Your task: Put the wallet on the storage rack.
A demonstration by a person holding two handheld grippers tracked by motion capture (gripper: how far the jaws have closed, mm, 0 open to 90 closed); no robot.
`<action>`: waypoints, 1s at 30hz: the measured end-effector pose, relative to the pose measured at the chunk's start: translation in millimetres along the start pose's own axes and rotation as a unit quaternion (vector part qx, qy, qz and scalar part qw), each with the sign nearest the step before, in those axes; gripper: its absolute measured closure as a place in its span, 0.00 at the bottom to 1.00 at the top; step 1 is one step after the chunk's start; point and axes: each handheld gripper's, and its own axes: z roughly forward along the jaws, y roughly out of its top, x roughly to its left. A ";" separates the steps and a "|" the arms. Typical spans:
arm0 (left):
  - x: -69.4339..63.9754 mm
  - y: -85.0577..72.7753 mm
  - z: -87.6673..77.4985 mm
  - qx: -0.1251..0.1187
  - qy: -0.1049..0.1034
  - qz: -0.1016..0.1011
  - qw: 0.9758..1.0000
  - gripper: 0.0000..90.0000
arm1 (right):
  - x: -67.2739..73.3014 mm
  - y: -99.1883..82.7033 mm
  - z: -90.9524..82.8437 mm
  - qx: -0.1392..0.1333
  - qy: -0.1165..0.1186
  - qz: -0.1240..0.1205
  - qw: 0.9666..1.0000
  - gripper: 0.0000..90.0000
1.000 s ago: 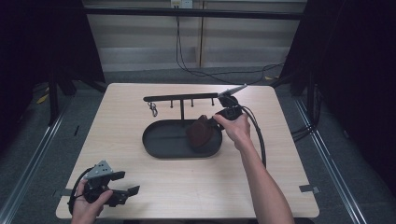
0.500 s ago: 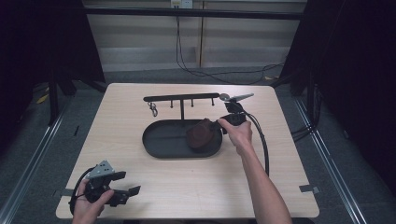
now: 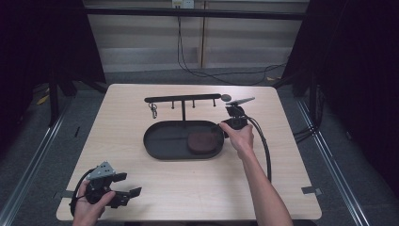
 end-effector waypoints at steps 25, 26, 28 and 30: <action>9.2 3.8 -2.5 -0.031 0.045 -0.037 0.998 0.36 | -5.0 -29.9 -44.0 -0.062 -0.017 -0.074 0.995 0.22; 9.8 3.7 -2.6 -0.028 0.045 -0.031 0.998 0.40 | -5.3 -32.3 -45.7 -0.061 -0.021 -0.078 0.995 0.20; 9.5 3.6 -2.5 -0.022 0.045 -0.021 0.999 0.43 | -5.5 -36.9 -49.9 -0.063 -0.029 -0.084 0.994 0.20; 8.8 3.5 -2.2 -0.022 0.047 -0.015 0.999 0.45 | -6.3 -42.2 -54.8 -0.072 -0.030 -0.089 0.993 0.21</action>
